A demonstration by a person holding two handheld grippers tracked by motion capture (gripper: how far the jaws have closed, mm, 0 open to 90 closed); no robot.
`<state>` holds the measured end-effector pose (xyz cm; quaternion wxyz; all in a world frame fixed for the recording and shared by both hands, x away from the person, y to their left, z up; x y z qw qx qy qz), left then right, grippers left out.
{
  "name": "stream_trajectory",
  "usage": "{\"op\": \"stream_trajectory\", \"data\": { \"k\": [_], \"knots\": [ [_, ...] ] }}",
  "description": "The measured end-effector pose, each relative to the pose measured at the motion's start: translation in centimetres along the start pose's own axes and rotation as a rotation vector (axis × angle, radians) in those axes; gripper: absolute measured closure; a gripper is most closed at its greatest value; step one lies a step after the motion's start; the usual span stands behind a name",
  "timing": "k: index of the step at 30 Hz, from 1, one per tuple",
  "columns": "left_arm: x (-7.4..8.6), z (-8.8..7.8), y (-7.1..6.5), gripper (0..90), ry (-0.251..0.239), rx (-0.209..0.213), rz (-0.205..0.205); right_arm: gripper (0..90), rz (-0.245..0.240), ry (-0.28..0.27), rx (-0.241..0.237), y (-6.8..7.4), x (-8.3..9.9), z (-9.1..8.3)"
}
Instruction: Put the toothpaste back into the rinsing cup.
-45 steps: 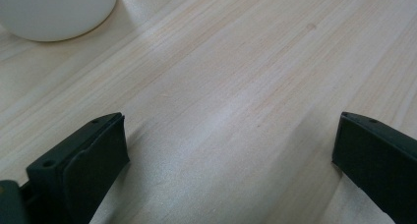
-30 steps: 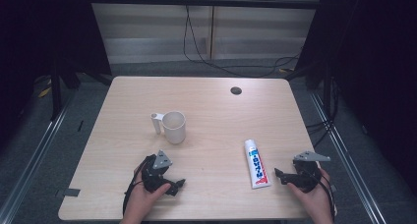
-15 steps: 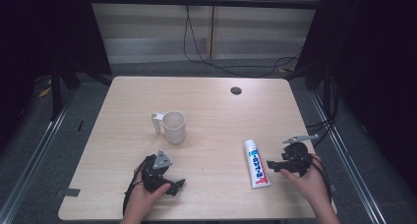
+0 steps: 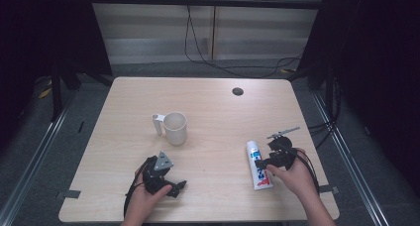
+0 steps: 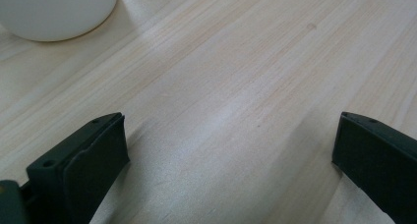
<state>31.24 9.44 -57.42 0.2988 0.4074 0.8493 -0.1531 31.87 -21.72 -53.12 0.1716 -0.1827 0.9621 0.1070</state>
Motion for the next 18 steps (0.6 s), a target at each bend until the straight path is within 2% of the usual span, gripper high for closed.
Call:
{"op": "stream_trajectory", "data": {
  "k": [3, 4, 5, 6, 7, 10, 18],
  "knots": [
    [0.0, 0.0, 0.0, 0.0, 0.000, 0.000, 0.000, 31.2, -0.001, 0.024, -0.002, 0.2, -0.1, 0.4],
    [0.0, 0.0, 0.0, 0.0, 0.000, -0.001, 0.000, 31.1, 0.005, 0.059, -0.001, 0.5, 0.0, 0.8],
    [0.0, 0.0, 0.0, 0.0, 0.000, 0.000, 0.000, 31.1, 0.003, 0.075, -0.002, 0.5, 0.0, 1.0],
    [0.0, 0.0, 0.0, 0.0, 0.000, 0.000, 0.000, 31.1, 0.021, 0.089, -0.001, 0.7, 0.0, 1.1],
    [0.0, 0.0, 0.0, 0.0, 0.000, 0.000, 0.000, 31.1, 0.021, 0.089, -0.001, 0.7, 0.0, 1.1],
    [0.0, 0.0, 0.0, 0.0, 0.000, -0.001, 0.000, 31.8, 0.008, 0.137, 0.016, 0.8, -0.1, 1.8],
    [0.0, 0.0, 0.0, 0.0, 0.000, 0.000, 0.000, 34.8, 0.028, 0.189, 0.032, 1.0, -0.3, 2.8]
  ]
}}
Point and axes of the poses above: each handheld gripper's, and its own axes: z roughly forward along the jaws, x roughly out of its underside, y roughly to its left, the point moved 9 cm from there along z, roughly forward along the jaws, and after that the axes turned 5 degrees about y, right-handed, at the moved point
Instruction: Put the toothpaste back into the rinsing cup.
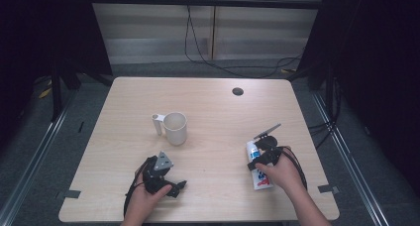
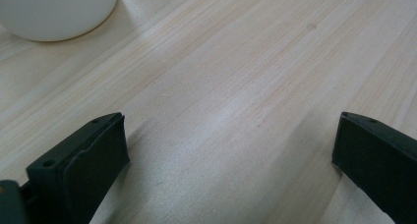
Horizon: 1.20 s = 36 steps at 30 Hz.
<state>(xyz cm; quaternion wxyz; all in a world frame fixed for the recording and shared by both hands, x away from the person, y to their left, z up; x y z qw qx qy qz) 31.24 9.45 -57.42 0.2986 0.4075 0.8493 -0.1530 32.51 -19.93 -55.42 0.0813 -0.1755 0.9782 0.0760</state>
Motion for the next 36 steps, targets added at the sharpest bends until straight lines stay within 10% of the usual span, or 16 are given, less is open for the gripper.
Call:
{"op": "stream_trajectory", "data": {
  "k": [24, 36],
  "knots": [
    [0.0, 0.0, 0.0, 0.0, 0.000, 0.000, 0.000, 33.8, -0.002, 0.035, 0.039, 0.9, 2.6, 0.1],
    [0.0, 0.0, 0.0, 0.0, 0.000, 0.000, 0.000, 37.6, -0.084, 0.071, 0.093, 0.2, 3.5, -0.1]
  ]
}}
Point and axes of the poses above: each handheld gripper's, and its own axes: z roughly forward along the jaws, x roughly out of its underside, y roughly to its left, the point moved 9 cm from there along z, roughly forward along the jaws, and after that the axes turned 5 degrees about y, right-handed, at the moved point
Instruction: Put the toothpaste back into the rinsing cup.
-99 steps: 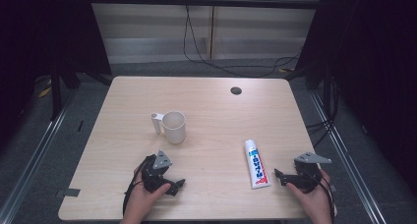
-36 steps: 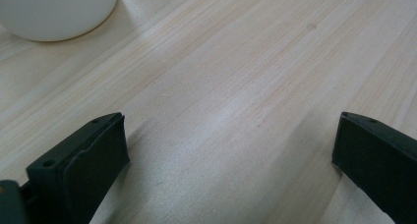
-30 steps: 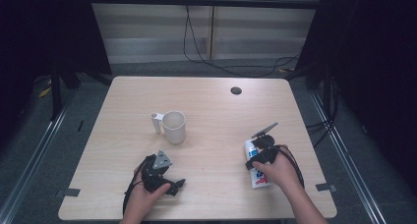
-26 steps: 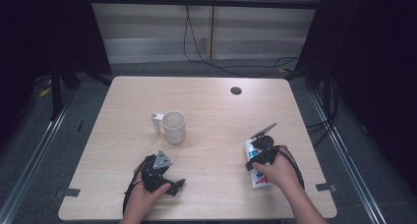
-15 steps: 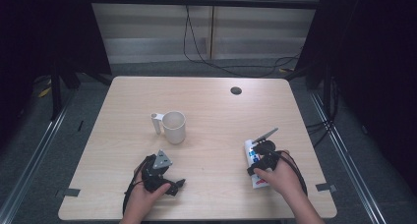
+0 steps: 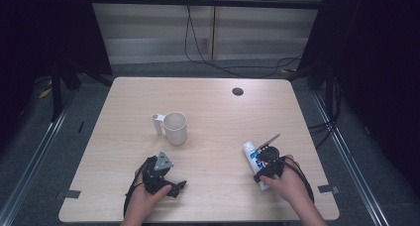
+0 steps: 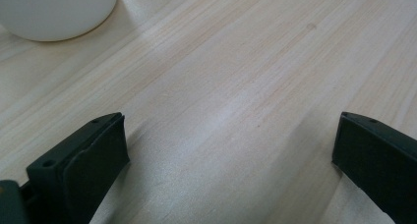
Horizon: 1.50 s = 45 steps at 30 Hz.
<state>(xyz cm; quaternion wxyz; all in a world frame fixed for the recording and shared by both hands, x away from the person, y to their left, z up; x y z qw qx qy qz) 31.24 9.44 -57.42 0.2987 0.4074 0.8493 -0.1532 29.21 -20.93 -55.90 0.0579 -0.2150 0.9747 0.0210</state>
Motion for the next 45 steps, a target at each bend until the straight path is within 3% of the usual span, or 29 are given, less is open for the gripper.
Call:
{"op": "stream_trajectory", "data": {
  "k": [13, 25, 32, 34, 45],
  "knots": [
    [0.0, 0.0, 0.0, 0.0, 0.000, 0.001, 0.000, 45.4, -0.103, 0.006, -0.016, -0.4, 0.0, -0.1],
    [0.0, 0.0, 0.0, 0.0, 0.000, 0.000, 0.000, 58.0, -0.141, -0.022, -0.021, -0.6, 0.1, -0.4],
    [0.0, 0.0, 0.0, 0.0, 0.000, -0.001, 0.000, 65.7, -0.127, -0.059, -0.065, -0.9, 0.0, -1.0],
    [0.0, 0.0, 0.0, 0.0, 0.000, 0.000, 0.000, 66.9, -0.124, -0.047, -0.081, -0.9, 0.0, -1.2],
    [0.0, 0.0, 0.0, 0.0, 0.002, -0.001, 0.005, 69.5, -0.155, -0.060, -0.120, -0.6, -0.1, -1.6]
  ]
}}
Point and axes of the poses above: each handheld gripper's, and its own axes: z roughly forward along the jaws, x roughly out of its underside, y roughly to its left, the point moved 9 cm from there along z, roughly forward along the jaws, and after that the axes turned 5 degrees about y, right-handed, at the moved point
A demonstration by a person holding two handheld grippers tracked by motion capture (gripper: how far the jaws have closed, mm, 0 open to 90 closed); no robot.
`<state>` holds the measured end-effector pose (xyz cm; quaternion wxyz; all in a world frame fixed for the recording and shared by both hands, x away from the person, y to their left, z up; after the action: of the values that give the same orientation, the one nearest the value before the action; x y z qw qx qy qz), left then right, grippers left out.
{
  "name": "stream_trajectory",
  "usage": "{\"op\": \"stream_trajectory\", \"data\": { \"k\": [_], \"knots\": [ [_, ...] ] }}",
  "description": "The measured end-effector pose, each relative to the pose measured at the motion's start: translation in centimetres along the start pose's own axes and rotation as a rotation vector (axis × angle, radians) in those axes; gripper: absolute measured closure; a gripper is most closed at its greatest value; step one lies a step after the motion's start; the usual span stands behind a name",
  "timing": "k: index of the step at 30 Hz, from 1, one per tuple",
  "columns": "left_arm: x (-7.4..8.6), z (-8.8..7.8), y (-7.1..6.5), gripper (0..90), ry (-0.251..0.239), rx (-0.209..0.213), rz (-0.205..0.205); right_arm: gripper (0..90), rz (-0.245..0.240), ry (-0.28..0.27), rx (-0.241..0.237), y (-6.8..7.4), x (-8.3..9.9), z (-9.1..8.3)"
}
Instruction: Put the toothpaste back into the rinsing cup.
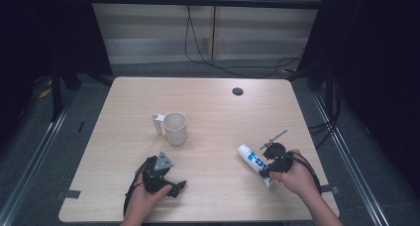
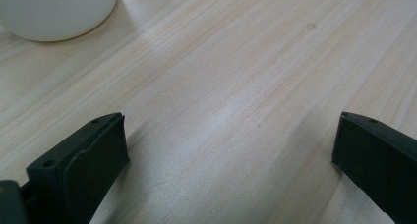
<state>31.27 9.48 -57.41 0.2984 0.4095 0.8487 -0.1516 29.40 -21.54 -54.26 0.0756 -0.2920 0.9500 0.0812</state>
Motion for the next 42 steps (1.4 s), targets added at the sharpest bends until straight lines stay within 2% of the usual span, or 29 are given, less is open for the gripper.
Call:
{"op": "stream_trajectory", "data": {
  "k": [1, 8, 10, 12, 13, 14, 15, 16, 18, 19, 20, 21, 22, 24, 26, 27, 28, 30, 31, 33, 37, 40, 41, 42],
  "knots": [
    [0.0, 0.0, 0.0, 0.0, -0.001, 0.003, -0.003, 69.6, 0.003, 0.002, -0.008, 0.2, 0.0, -0.2],
    [-0.2, 0.1, -0.3, 0.6, -0.005, 0.020, 0.015, 69.7, -0.081, -0.032, -0.022, 1.2, -0.8, -1.2],
    [-0.5, 0.0, -0.6, 6.5, -0.014, 0.041, 0.039, 69.7, -0.107, -0.040, -0.023, 1.6, -1.2, -1.4],
    [-0.9, -0.2, -0.8, 19.8, -0.010, 0.046, 0.050, 69.7, -0.133, -0.038, -0.019, 2.1, -1.4, -1.6],
    [-1.1, -0.2, -1.1, 20.8, -0.003, 0.066, 0.060, 69.6, -0.137, -0.038, -0.020, 2.2, -1.6, -1.6],
    [-1.3, -0.2, -1.3, 15.9, 0.010, 0.079, 0.074, 69.6, -0.152, -0.040, -0.024, 2.5, -1.8, -1.7],
    [-1.4, -0.2, -1.5, 15.1, 0.019, 0.091, 0.087, 69.6, -0.163, -0.040, -0.024, 2.7, -1.9, -1.7],
    [-1.6, -0.1, -1.7, 18.2, 0.029, 0.100, 0.101, 69.6, -0.171, -0.037, -0.024, 2.9, -2.0, -1.6],
    [-1.7, -0.2, -2.2, 15.8, 0.064, 0.118, 0.137, 69.6, -0.193, -0.030, -0.021, 3.2, -2.1, -1.6],
    [-1.7, -0.2, -2.4, 16.3, 0.095, 0.134, 0.182, 69.6, -0.199, -0.027, -0.023, 3.3, -2.2, -1.7],
    [-1.8, -0.2, -2.6, 16.8, 0.109, 0.141, 0.205, 69.6, -0.218, -0.028, -0.017, 3.5, -2.3, -1.7],
    [-2.0, -0.1, -2.9, 16.8, 0.110, 0.146, 0.203, 69.5, -0.232, -0.027, -0.019, 3.7, -2.3, -1.8],
    [-2.0, -0.1, -3.1, 16.8, 0.142, 0.161, 0.228, 69.5, -0.247, -0.023, -0.018, 3.9, -2.4, -1.9],
    [-2.0, -0.1, -3.9, 18.1, 0.200, 0.223, 0.267, 69.5, -0.277, -0.017, -0.017, 4.3, -2.5, -2.2],
    [-2.1, -0.2, -4.2, 20.3, 0.244, 0.241, 0.331, 69.5, -0.313, -0.020, -0.031, 4.8, -2.7, -2.4],
    [-2.3, -0.3, -4.4, 20.4, 0.256, 0.257, 0.346, 69.5, -0.323, -0.015, -0.038, 5.1, -2.7, -2.5],
    [-2.6, -0.4, -4.8, 20.4, 0.259, 0.279, 0.337, 69.4, -0.336, -0.011, -0.043, 5.3, -2.8, -2.6],
    [-3.4, -0.8, -4.7, 20.6, 0.255, 0.282, 0.355, 69.5, -0.369, -0.009, -0.042, 5.9, -2.9, -2.7],
    [-3.8, -1.0, -4.8, 20.7, 0.244, 0.290, 0.350, 69.5, -0.385, -0.007, -0.043, 6.1, -3.0, -2.7],
    [-4.7, -1.5, -4.8, 20.9, 0.237, 0.294, 0.363, 69.5, -0.399, -0.001, -0.053, 6.6, -3.0, -2.8],
    [-5.8, -2.2, -4.7, 22.0, 0.269, 0.282, 0.425, 69.5, -0.444, 0.006, -0.050, 7.4, -3.2, -3.2],
    [-6.5, -2.5, -4.9, 23.6, 0.285, 0.281, 0.451, 69.5, -0.486, 0.006, -0.055, 7.9, -3.4, -3.3],
    [-6.7, -2.7, -4.8, 24.2, 0.304, 0.286, 0.480, 69.5, -0.495, 0.004, -0.054, 8.0, -3.4, -3.3],
    [-6.8, -2.7, -5.0, 25.2, 0.305, 0.287, 0.478, 69.5, -0.508, 0.014, -0.060, 8.2, -3.4, -3.3]
  ]
}}
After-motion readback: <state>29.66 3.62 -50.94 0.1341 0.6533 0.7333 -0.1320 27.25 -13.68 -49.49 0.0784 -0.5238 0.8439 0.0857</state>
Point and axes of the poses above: each handheld gripper's, and its own axes: z roughly forward along the jaws, x roughly out of its underside, y roughly to its left, the point moved 9 cm from there along z, roughly forward along the jaws, and after that the axes turned 5 degrees about y, right-handed, at the moved point
